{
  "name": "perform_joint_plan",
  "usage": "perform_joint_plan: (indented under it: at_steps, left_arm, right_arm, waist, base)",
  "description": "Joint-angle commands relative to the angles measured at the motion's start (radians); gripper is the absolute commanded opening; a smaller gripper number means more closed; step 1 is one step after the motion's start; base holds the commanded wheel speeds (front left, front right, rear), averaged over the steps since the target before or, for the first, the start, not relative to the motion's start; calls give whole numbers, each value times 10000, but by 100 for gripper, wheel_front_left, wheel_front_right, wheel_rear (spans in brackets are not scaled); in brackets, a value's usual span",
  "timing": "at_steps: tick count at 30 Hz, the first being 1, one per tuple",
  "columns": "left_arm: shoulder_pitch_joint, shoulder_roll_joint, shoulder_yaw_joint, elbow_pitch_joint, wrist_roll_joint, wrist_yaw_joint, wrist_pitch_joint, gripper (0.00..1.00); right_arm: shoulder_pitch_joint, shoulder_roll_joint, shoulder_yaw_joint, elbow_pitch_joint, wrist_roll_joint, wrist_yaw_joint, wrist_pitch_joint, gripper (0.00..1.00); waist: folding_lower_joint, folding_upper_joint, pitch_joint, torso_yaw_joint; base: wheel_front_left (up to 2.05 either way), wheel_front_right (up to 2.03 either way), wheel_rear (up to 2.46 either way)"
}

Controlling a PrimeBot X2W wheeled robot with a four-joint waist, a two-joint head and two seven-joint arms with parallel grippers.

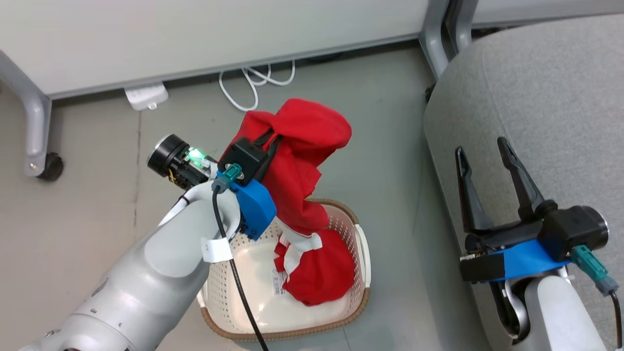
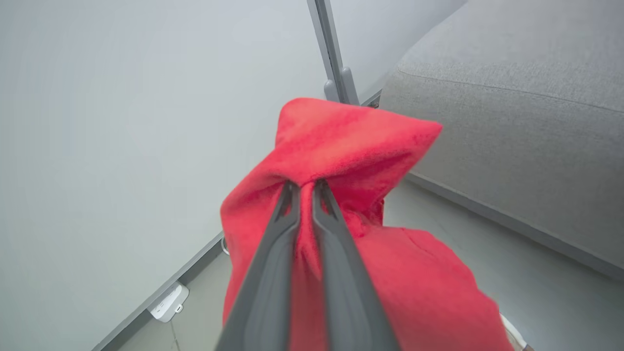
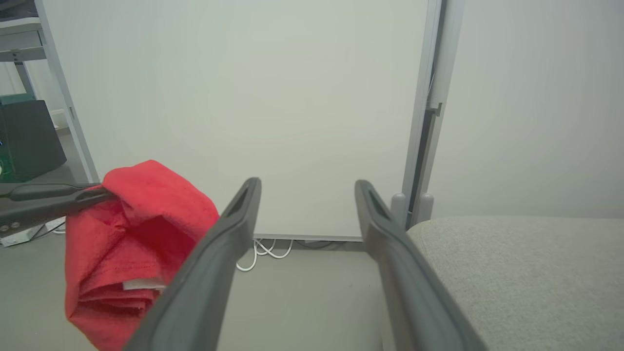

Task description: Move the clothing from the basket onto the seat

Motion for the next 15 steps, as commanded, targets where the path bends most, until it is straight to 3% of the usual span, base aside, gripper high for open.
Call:
perform_joint_plan:
  at_steps: [1,8,15]
  left_arm:
    - [167,27,214,-256,38,100,-48,0]
    - [608,-53,964,-1137,102,278,-48,0]
    - [900,-177,1163,-1281,163,169,-49,0]
  right_arm:
    - [217,-36,-9,63,67,3,-40,100]
    - [827,-36,183,280,205,4,-40,100]
    - [1288,-36,467,408,346,3,-40,100]
  waist:
    - [2,-1,-354,73]
    - [2,-1,-1278,187]
    - [2,-1,-1992,272]
  base:
    - [0,0,0]
    - [0,0,0]
    - [0,0,0]
